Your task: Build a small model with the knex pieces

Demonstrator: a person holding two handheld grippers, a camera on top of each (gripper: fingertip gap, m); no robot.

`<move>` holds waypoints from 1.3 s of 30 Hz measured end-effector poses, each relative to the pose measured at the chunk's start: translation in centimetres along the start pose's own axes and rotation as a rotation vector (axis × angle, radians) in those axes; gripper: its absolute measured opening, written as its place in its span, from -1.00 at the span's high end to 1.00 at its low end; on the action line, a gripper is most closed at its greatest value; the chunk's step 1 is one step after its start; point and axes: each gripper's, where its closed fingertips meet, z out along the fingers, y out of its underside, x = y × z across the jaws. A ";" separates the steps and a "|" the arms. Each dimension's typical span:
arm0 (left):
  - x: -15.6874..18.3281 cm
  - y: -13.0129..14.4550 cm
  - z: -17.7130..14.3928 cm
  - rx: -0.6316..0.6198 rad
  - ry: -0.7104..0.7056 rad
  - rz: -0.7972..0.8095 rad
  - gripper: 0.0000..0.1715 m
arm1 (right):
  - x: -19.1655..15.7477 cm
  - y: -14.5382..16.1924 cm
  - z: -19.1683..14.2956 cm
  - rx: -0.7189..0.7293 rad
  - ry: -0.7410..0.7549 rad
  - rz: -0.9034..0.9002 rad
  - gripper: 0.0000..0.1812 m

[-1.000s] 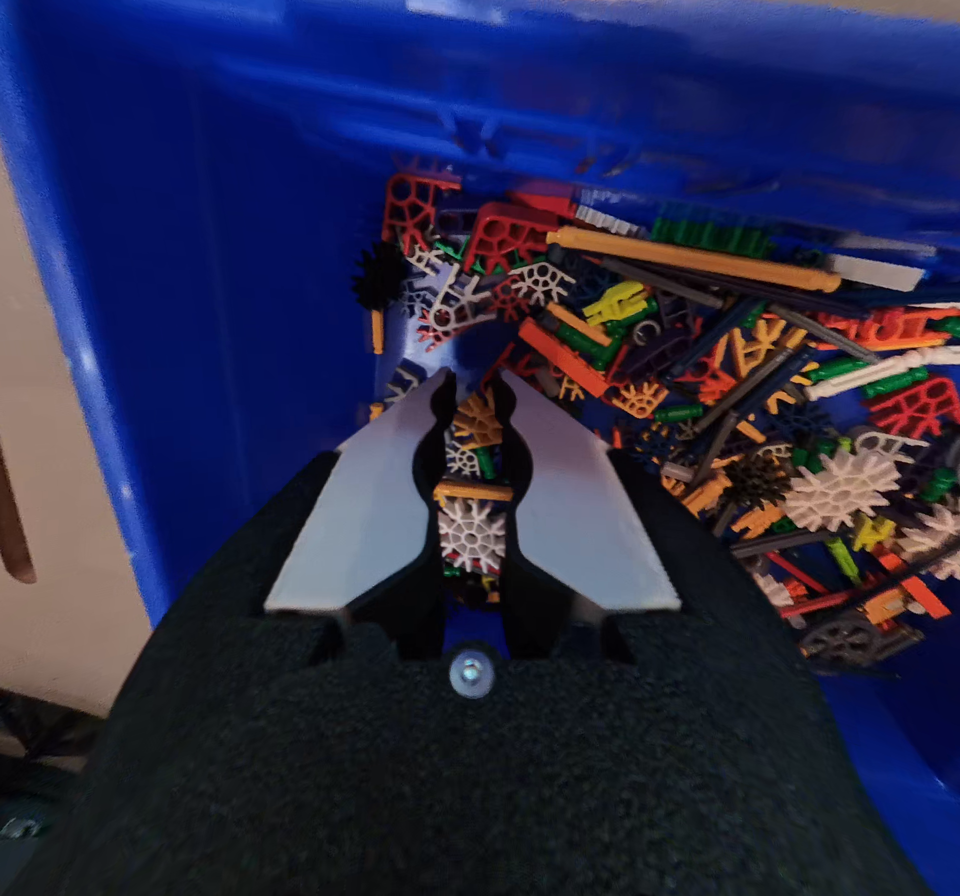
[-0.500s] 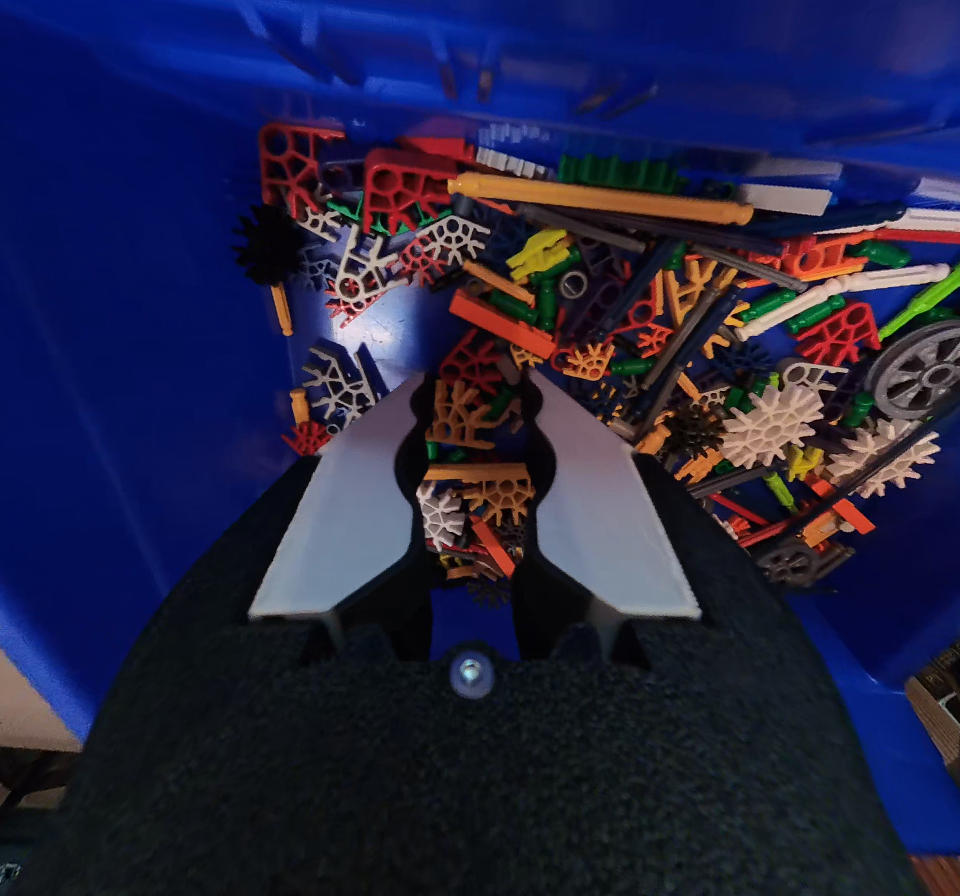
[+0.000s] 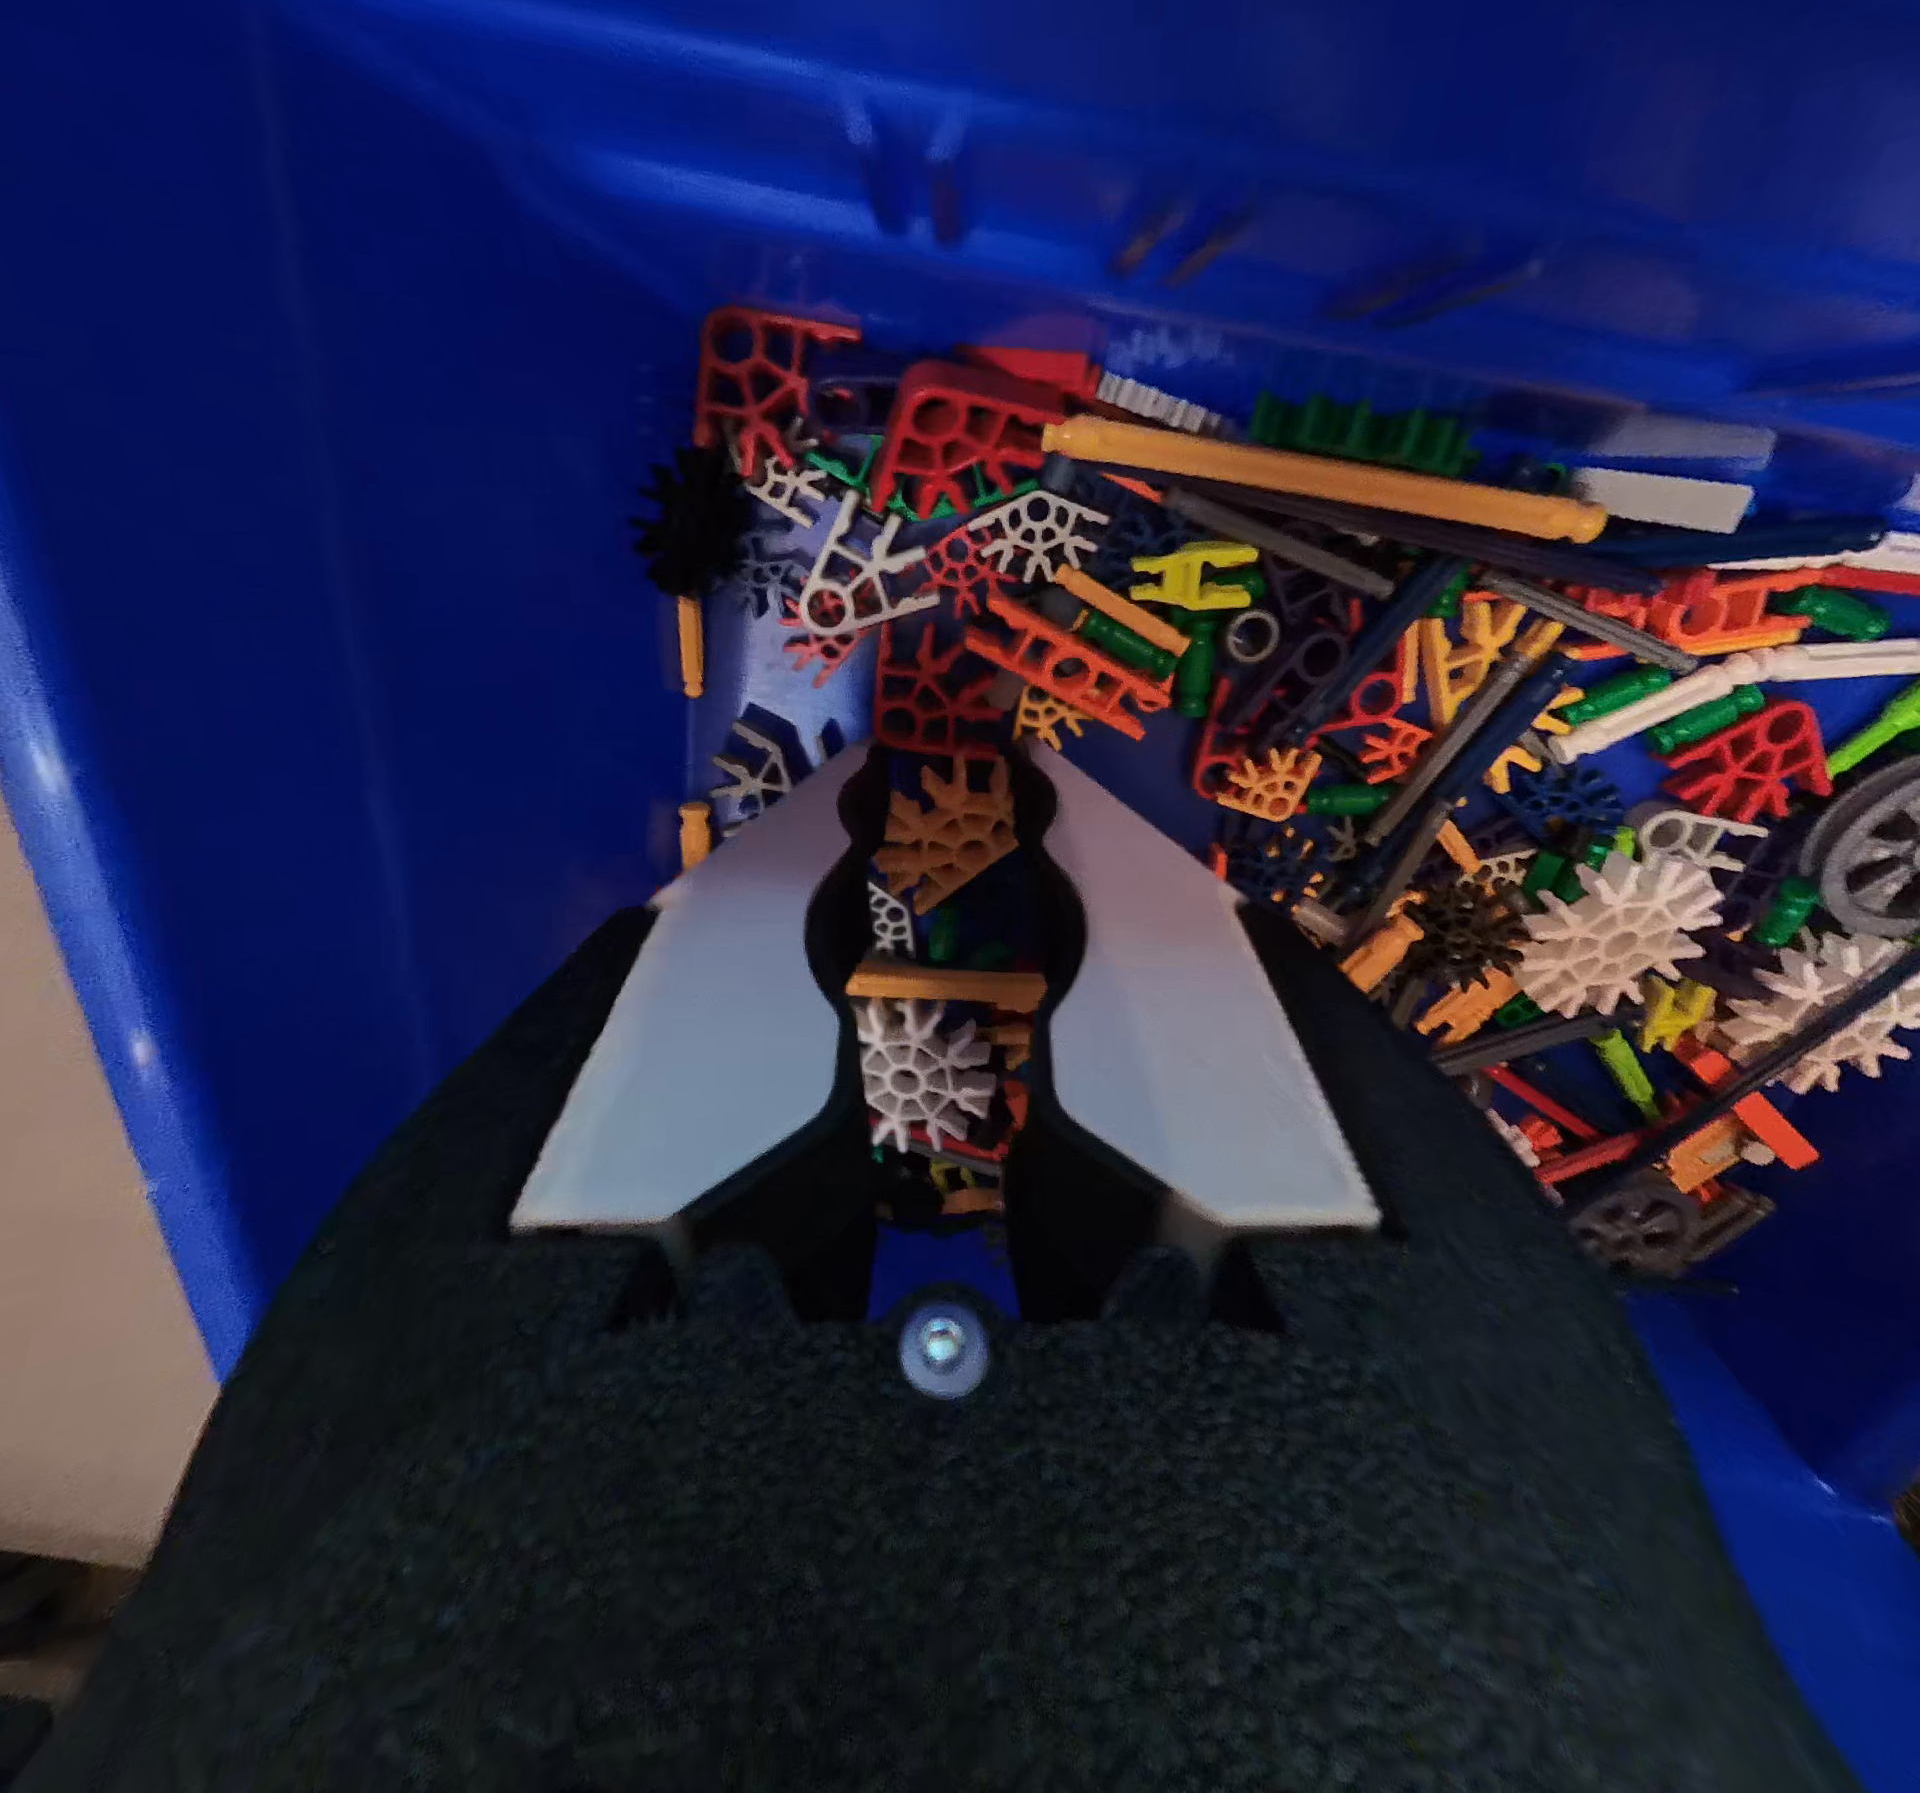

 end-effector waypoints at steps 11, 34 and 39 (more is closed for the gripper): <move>-1.0 -1.0 0.1 0.072 -0.036 0.006 0.71 | 0.0 0.0 0.0 -0.002 -0.001 0.001 0.81; -1.7 0.3 -0.6 0.052 -0.086 -0.012 0.77 | 0.0 0.0 0.0 0.001 0.003 -0.003 0.81; -2.0 -0.4 -0.1 0.056 -0.085 -0.022 0.65 | 0.0 0.0 0.0 0.000 0.003 -0.003 0.81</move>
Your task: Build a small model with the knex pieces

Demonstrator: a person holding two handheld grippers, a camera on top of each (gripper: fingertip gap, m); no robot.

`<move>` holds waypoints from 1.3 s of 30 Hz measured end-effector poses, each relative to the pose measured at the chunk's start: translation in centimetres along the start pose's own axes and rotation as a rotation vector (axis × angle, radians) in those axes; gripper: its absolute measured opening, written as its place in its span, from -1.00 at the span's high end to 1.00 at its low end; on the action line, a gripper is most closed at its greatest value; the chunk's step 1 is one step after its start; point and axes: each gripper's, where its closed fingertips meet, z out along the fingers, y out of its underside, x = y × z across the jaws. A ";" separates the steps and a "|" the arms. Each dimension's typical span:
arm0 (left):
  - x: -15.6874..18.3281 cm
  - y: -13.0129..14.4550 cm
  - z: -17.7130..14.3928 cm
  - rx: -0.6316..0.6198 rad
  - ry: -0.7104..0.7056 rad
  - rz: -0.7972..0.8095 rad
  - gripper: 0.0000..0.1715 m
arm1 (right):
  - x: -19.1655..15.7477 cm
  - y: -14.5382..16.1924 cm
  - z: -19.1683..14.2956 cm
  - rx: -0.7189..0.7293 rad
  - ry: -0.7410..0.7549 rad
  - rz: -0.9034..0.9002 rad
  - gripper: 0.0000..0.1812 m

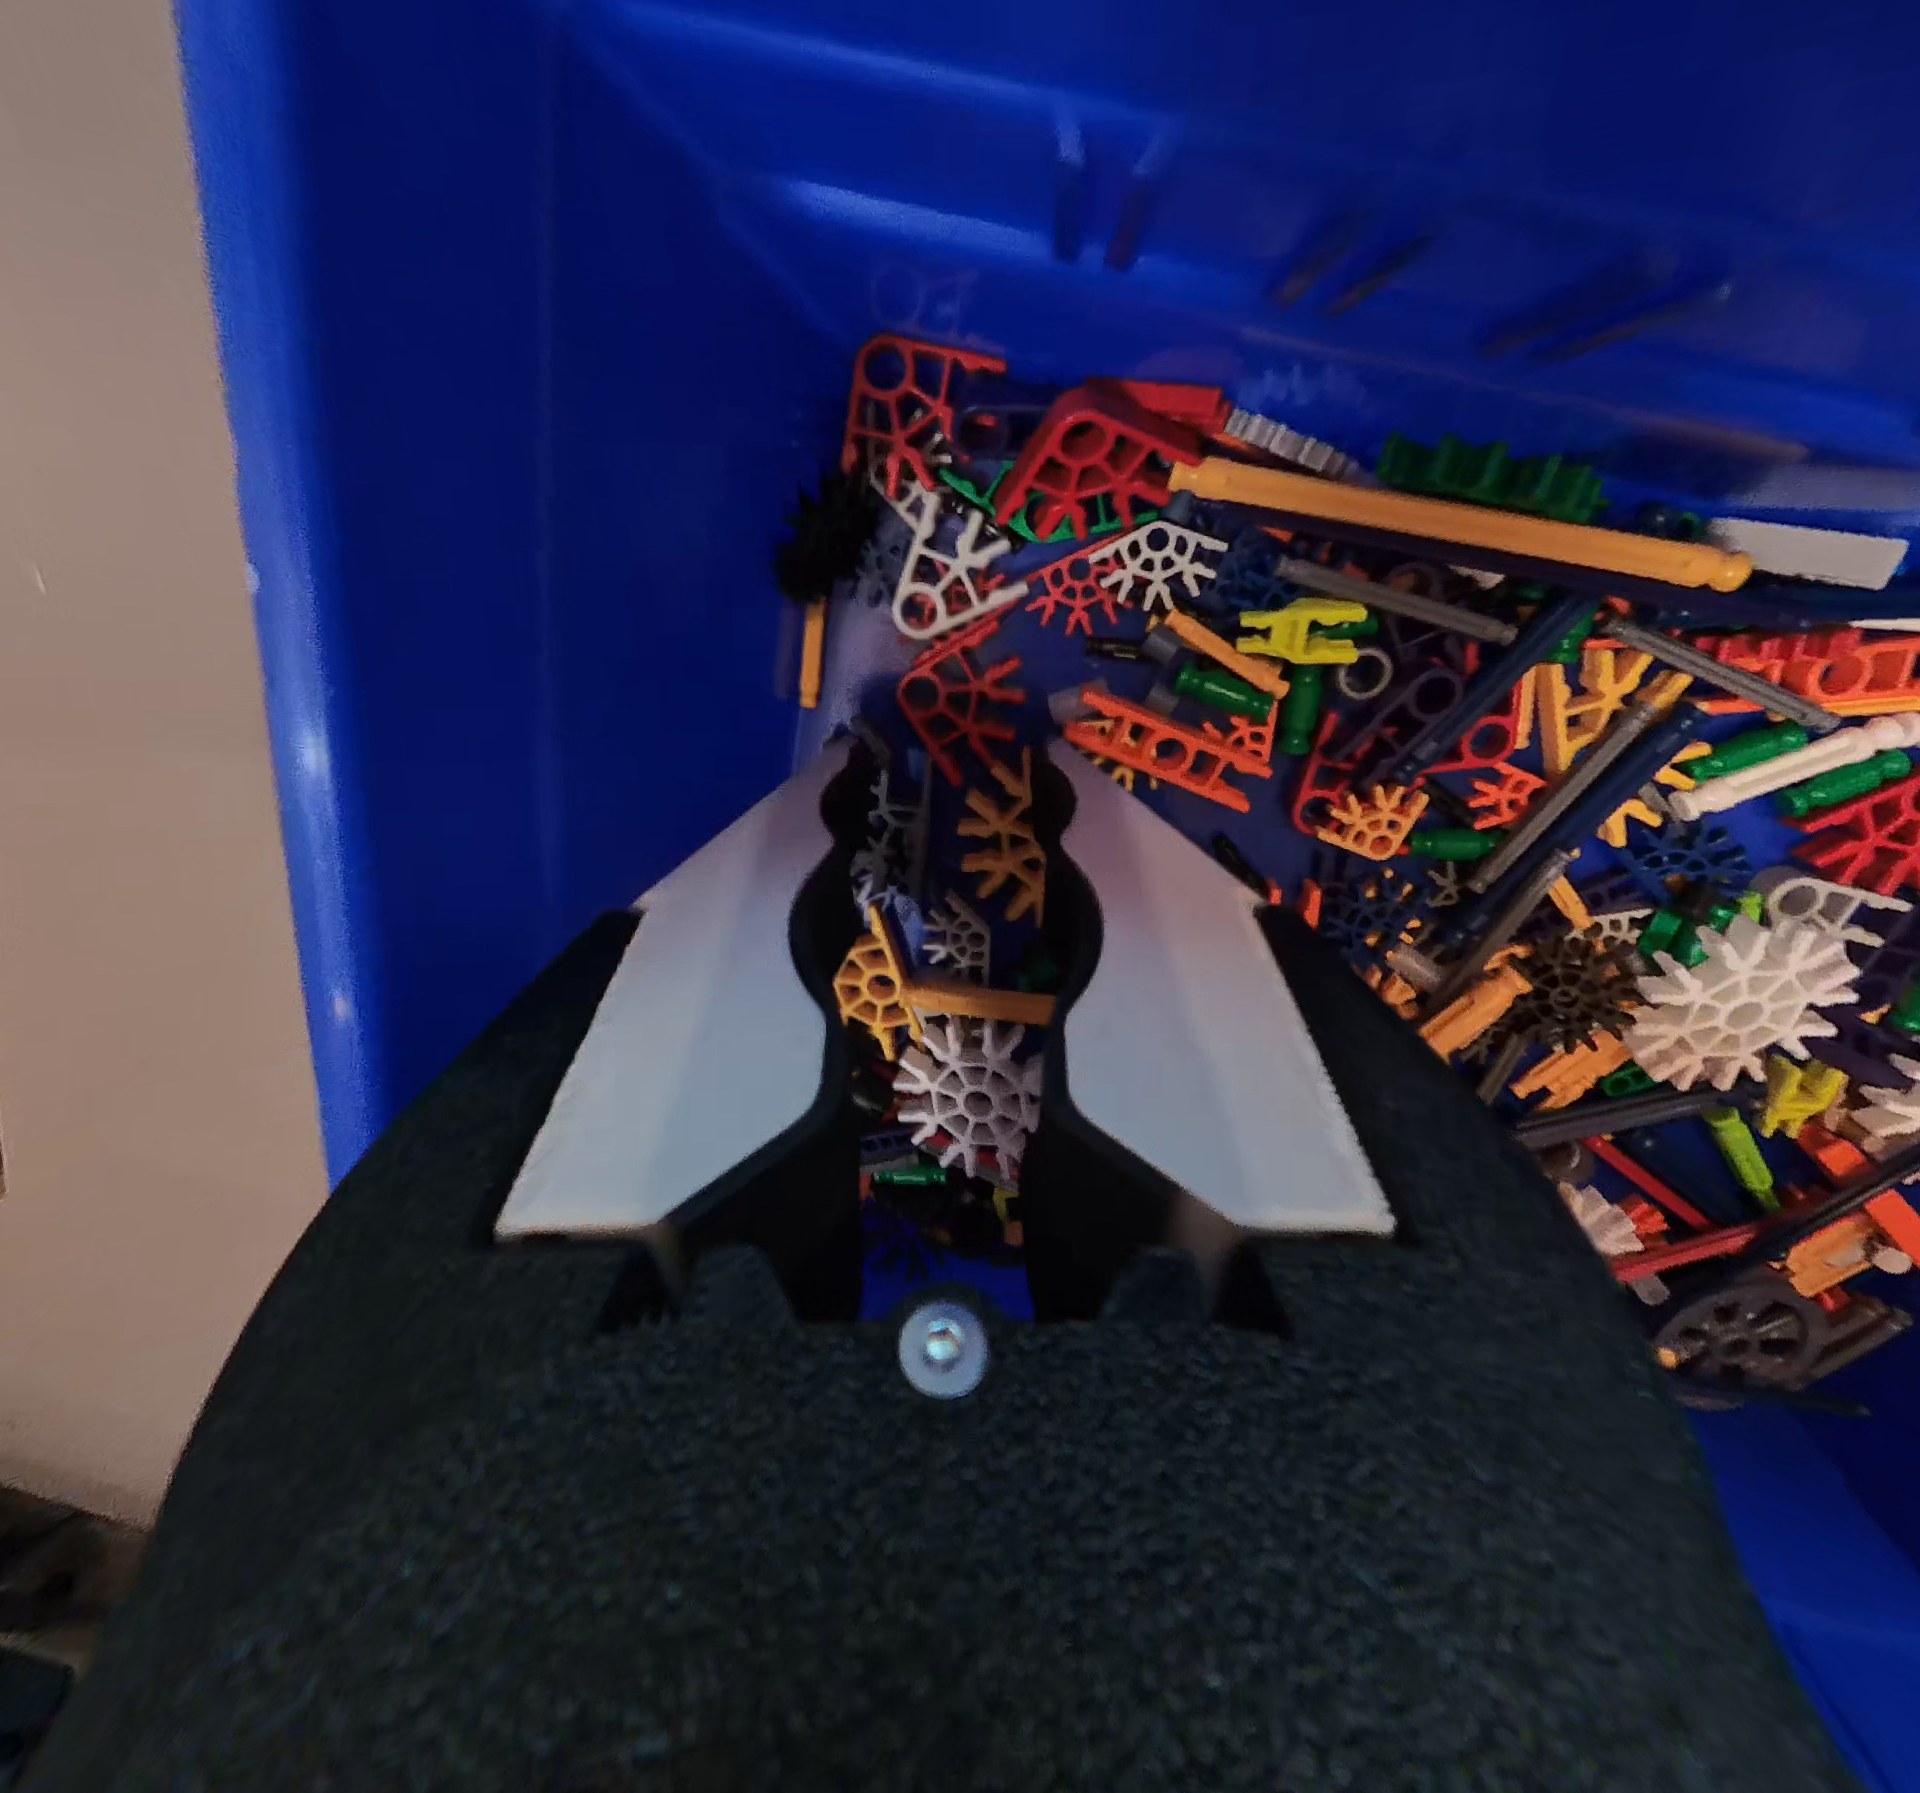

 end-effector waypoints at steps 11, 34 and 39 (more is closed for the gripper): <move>0.5 -1.2 -0.1 0.042 0.003 0.084 0.61 | -0.1 0.0 0.0 -0.003 -0.005 0.000 0.81; 1.4 -0.9 0.2 0.052 0.087 0.096 0.75 | -0.2 0.8 0.6 -0.062 -0.017 -0.011 0.81; 1.2 -0.8 0.1 0.068 0.065 0.117 0.79 | -0.2 1.0 0.7 -0.076 -0.021 -0.011 0.81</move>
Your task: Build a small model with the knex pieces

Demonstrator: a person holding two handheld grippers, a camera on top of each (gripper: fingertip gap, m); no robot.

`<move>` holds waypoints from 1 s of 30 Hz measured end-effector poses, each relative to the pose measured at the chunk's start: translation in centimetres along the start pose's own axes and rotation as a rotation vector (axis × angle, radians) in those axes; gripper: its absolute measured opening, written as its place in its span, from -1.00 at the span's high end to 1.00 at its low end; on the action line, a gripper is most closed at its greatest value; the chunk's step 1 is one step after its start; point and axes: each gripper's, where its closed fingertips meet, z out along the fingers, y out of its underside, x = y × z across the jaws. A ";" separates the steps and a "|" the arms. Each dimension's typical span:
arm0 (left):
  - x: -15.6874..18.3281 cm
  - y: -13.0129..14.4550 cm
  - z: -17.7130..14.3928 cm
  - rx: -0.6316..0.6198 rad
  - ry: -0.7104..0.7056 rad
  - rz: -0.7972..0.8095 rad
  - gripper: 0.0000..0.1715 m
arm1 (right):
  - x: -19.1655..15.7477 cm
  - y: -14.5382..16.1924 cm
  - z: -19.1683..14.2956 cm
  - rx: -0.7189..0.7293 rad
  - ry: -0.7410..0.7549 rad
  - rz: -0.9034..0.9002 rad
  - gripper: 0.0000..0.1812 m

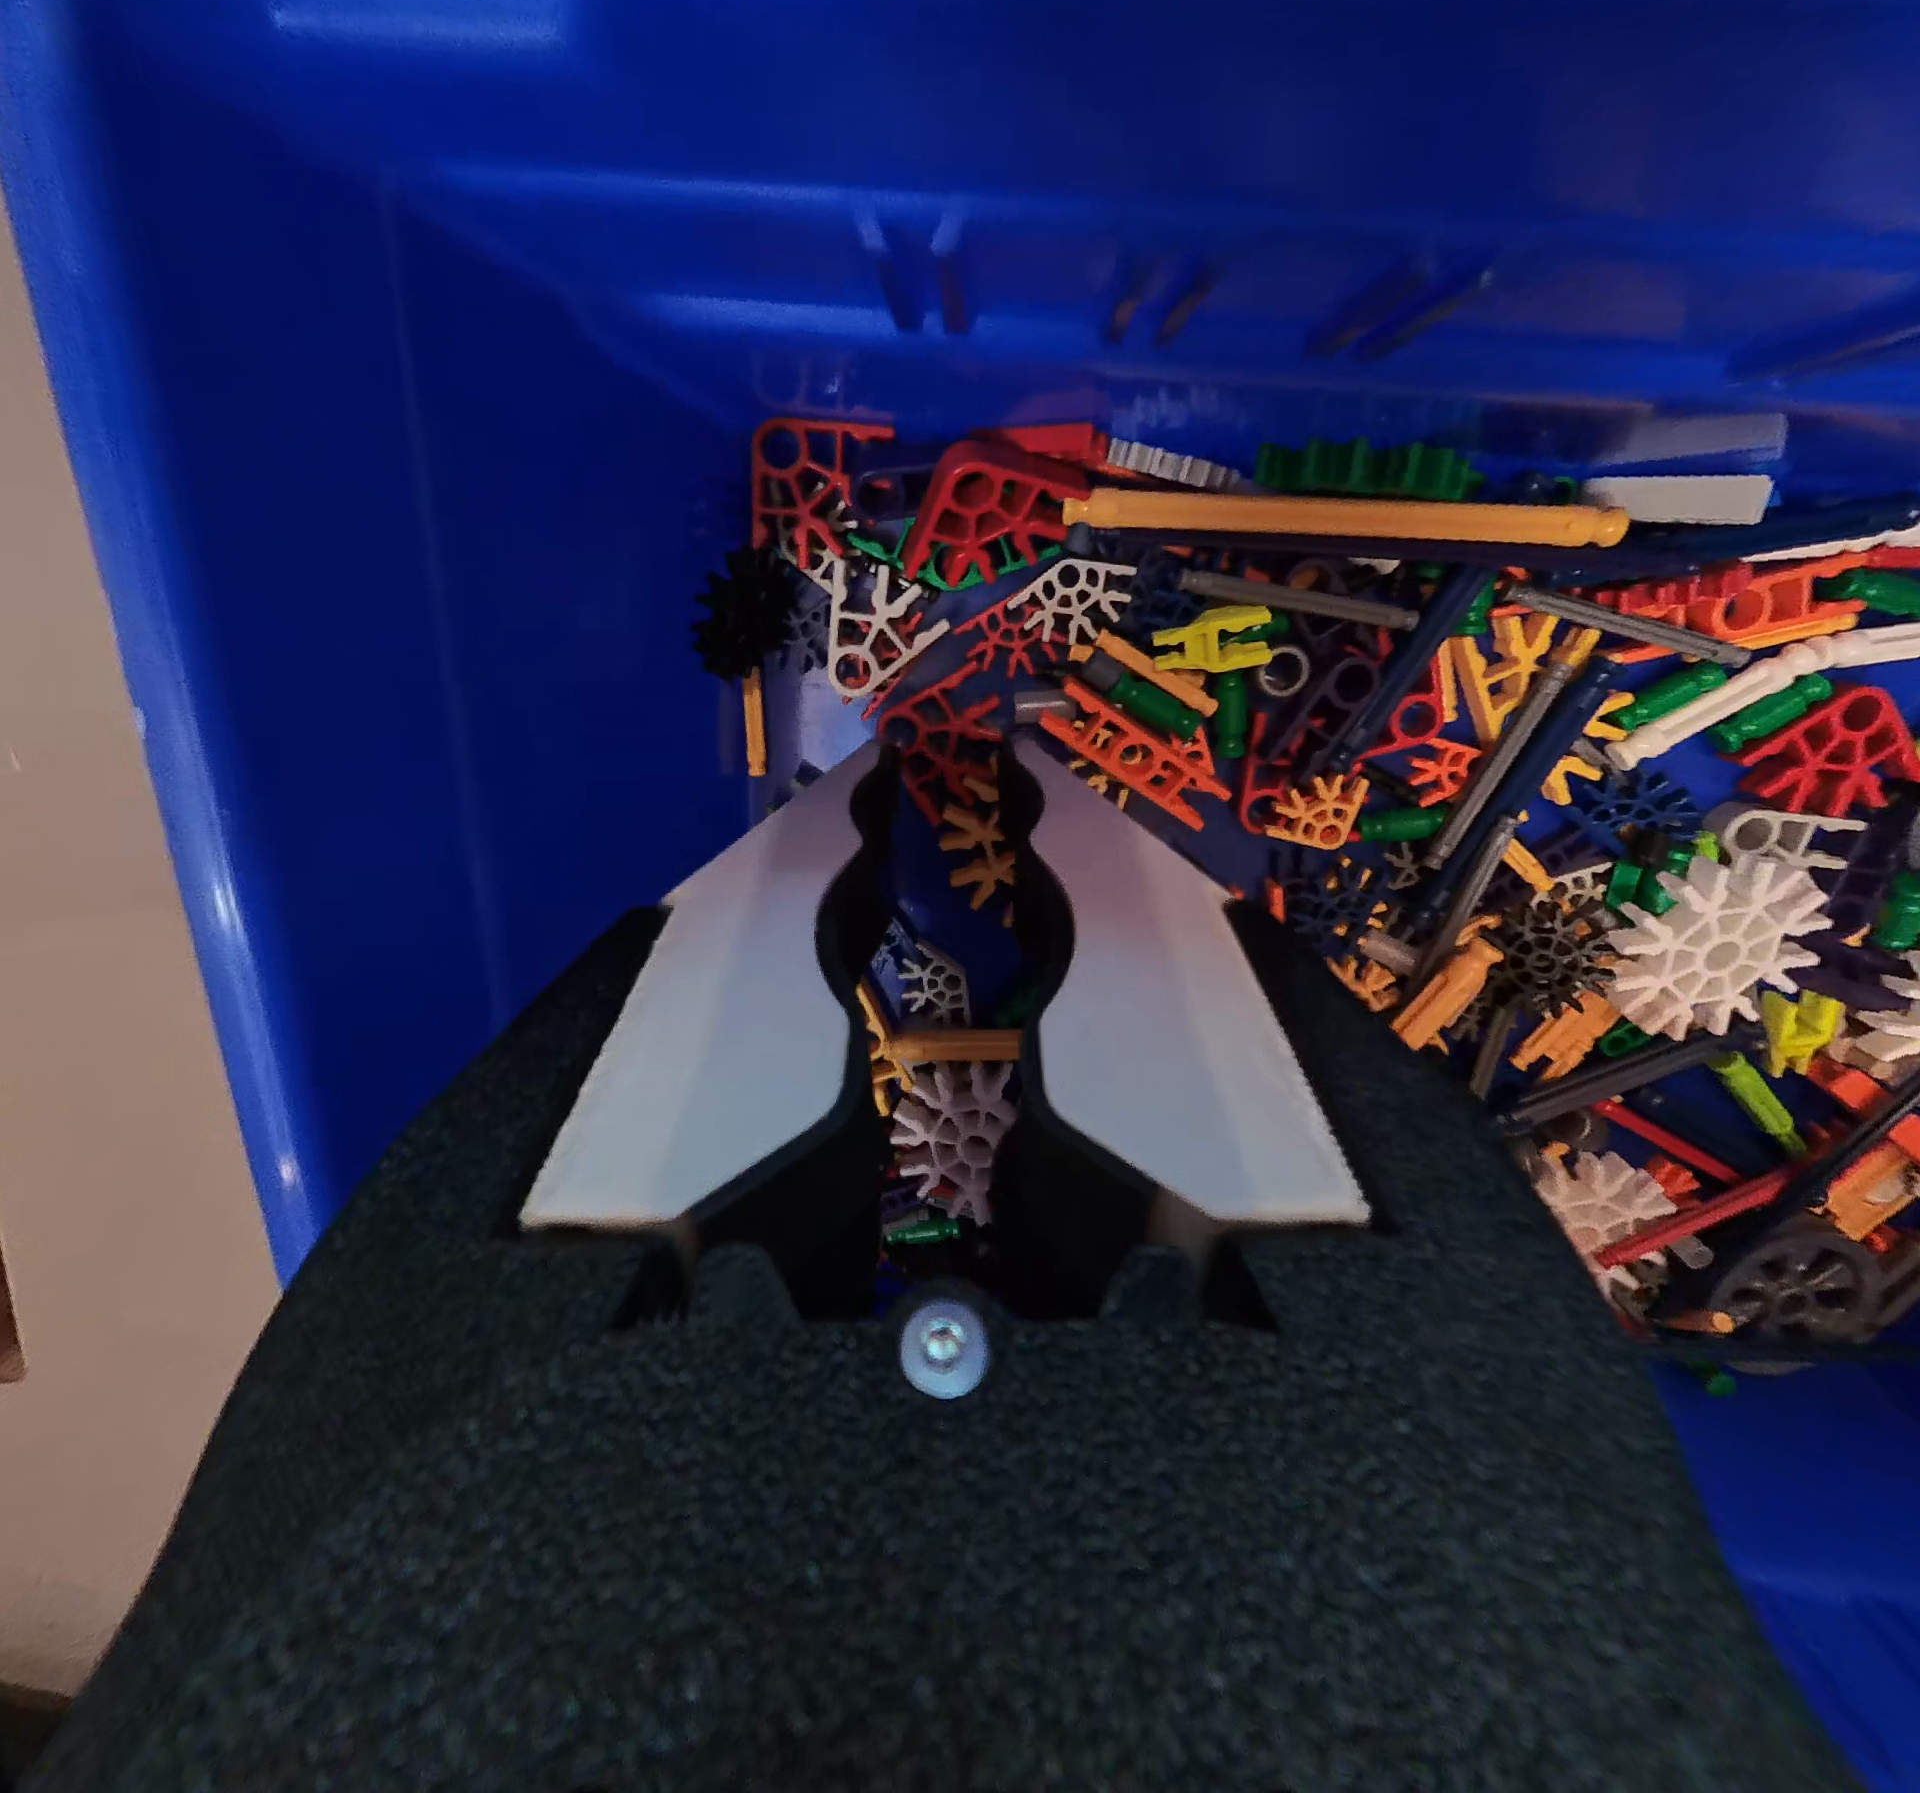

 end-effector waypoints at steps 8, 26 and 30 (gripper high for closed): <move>-0.4 0.0 -0.1 0.001 -0.041 0.012 0.83 | 0.0 0.1 0.1 -0.013 0.001 -0.001 0.81; -0.9 -1.0 -0.3 0.064 0.010 -0.176 0.68 | 0.1 0.1 0.1 -0.006 0.005 -0.002 0.81; -0.9 -1.1 0.2 0.070 0.019 -0.221 0.75 | 0.1 0.0 0.1 -0.004 0.008 -0.004 0.81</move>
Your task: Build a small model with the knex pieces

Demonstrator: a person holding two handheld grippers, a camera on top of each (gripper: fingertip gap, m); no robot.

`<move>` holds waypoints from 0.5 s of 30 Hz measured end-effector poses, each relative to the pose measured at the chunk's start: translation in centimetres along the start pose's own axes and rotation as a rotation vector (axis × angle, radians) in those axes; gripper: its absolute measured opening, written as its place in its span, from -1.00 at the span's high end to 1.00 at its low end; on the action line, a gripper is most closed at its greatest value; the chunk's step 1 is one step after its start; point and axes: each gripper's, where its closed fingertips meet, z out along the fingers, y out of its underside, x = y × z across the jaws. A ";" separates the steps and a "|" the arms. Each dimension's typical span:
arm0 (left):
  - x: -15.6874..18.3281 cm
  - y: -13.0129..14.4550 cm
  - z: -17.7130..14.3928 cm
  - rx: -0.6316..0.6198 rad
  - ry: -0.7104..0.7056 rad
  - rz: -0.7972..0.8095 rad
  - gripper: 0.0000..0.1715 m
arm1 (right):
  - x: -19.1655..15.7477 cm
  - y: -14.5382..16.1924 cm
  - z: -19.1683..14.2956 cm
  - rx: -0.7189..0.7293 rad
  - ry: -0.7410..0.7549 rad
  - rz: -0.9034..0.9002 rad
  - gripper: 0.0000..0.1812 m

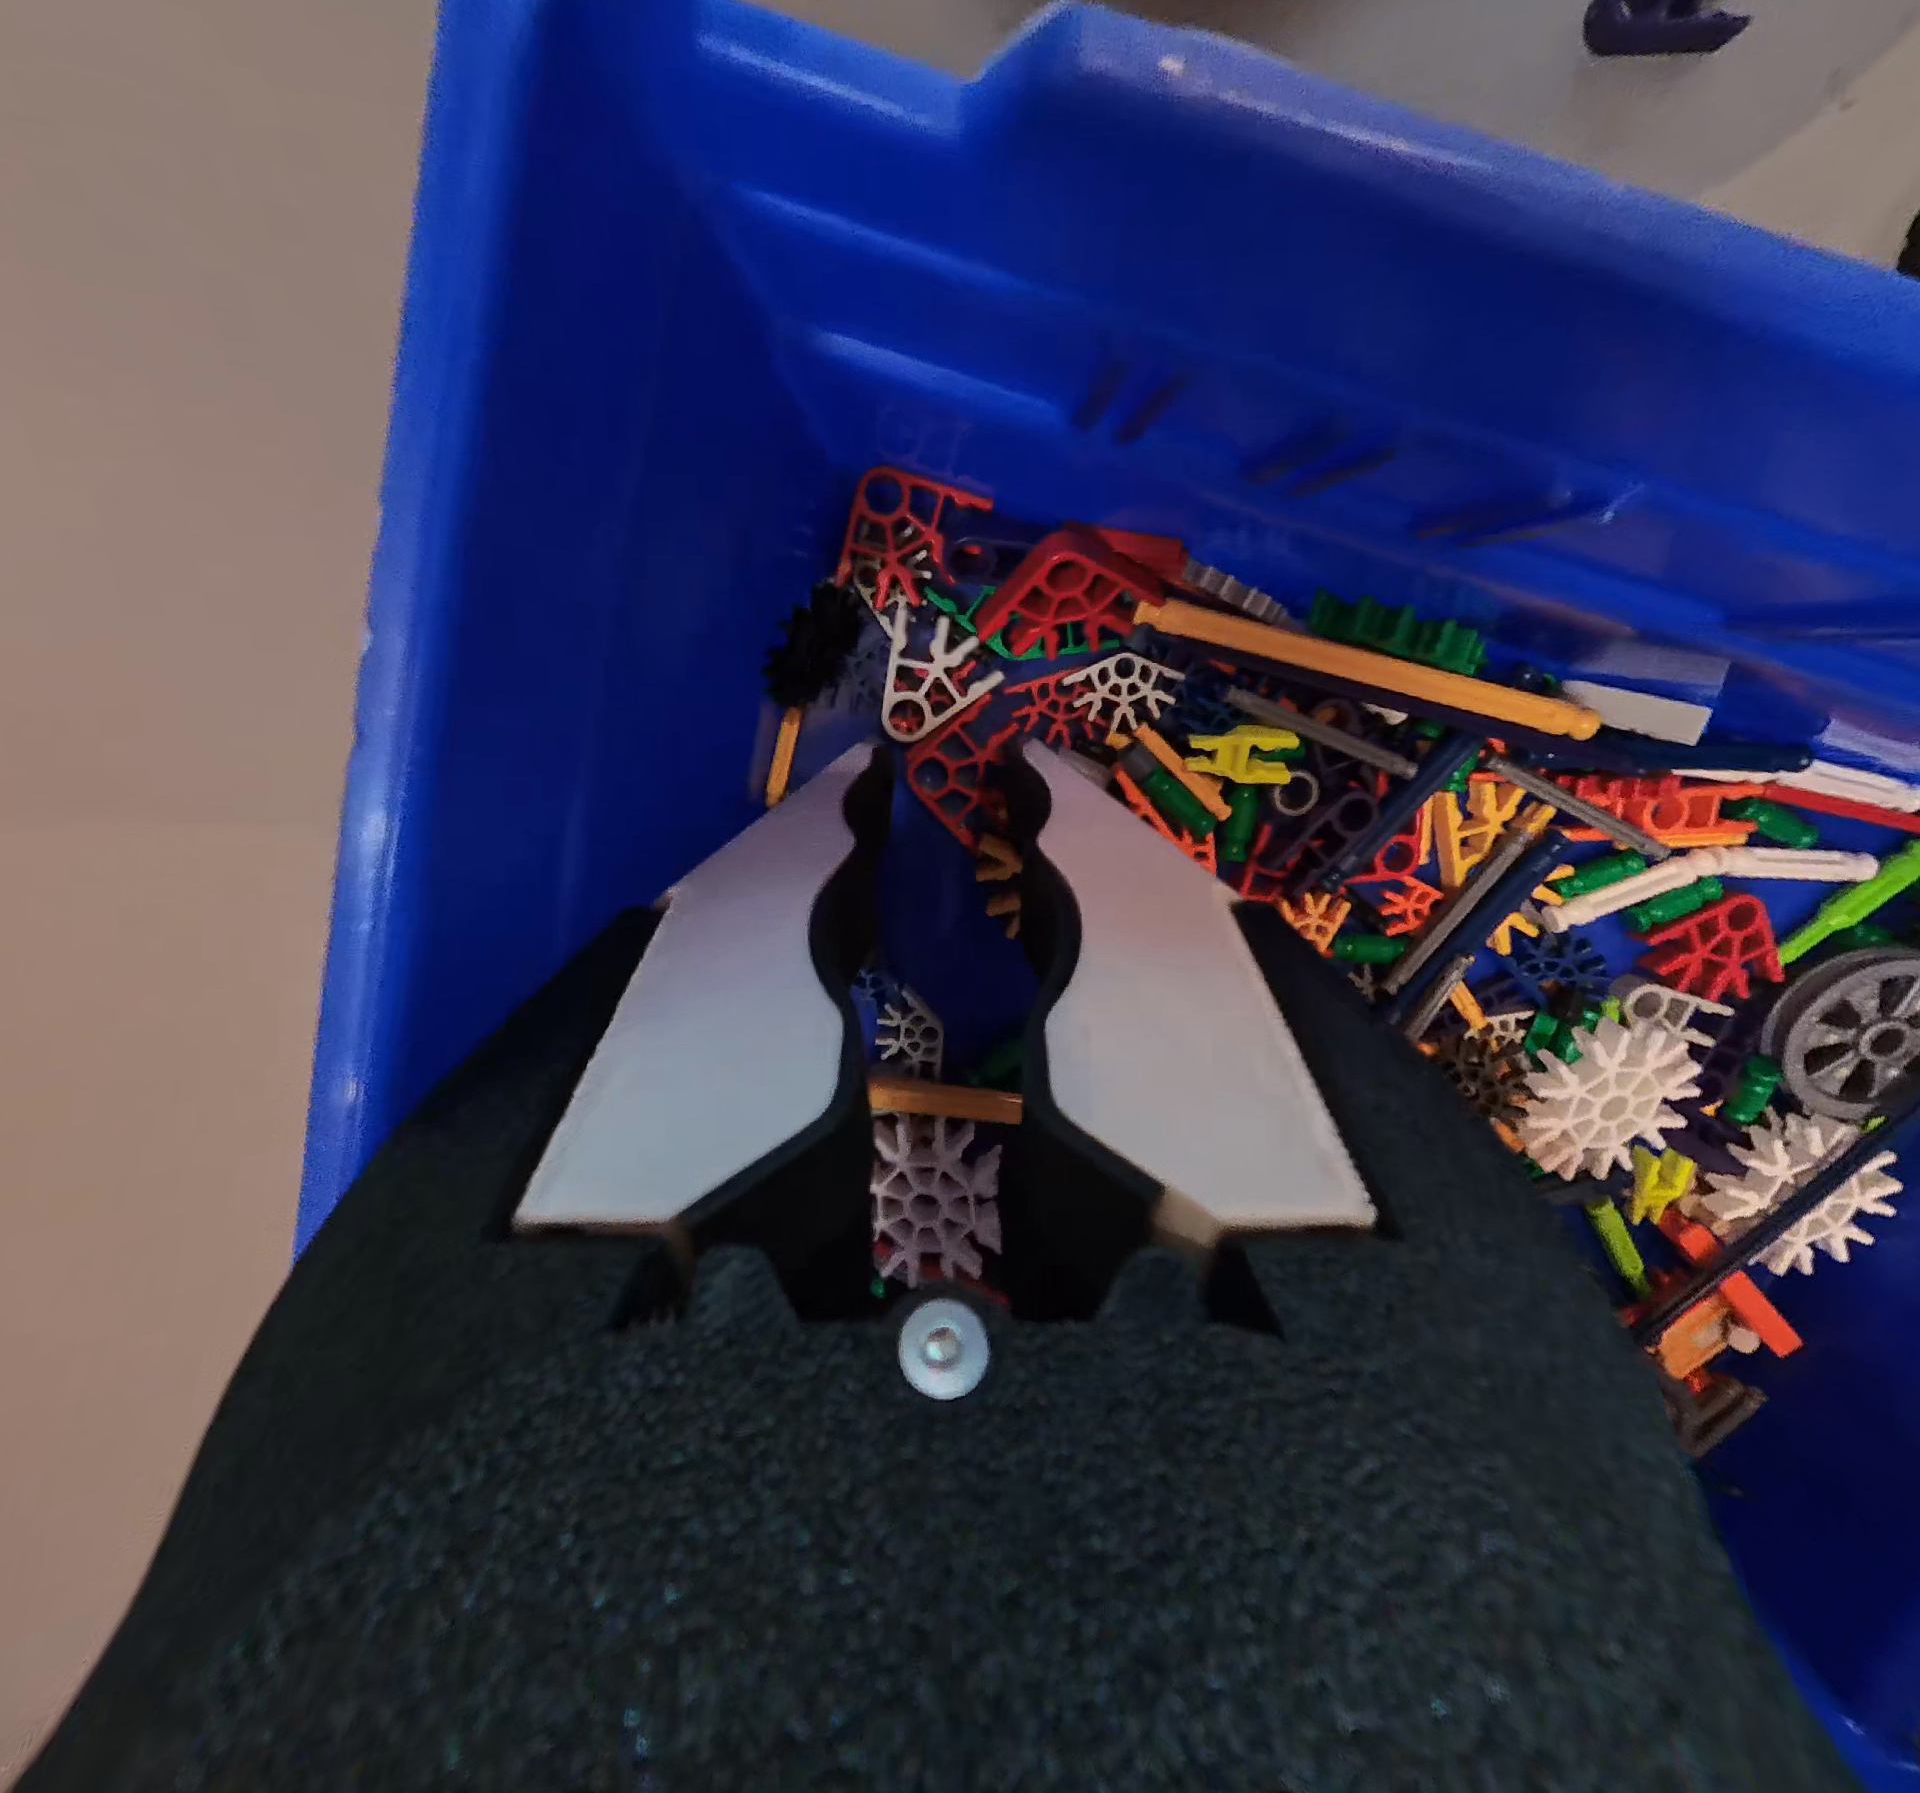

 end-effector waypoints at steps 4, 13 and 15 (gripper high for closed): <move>0.2 0.1 0.0 0.003 0.012 -0.023 0.76 | 0.0 0.0 0.0 0.002 -0.002 0.001 0.81; 0.7 1.6 0.0 -0.094 0.018 0.017 0.67 | 0.0 0.0 0.0 0.001 -0.001 0.001 0.81; 0.6 1.6 0.1 -0.093 0.011 0.019 0.73 | 0.0 0.0 0.0 0.002 -0.001 0.001 0.81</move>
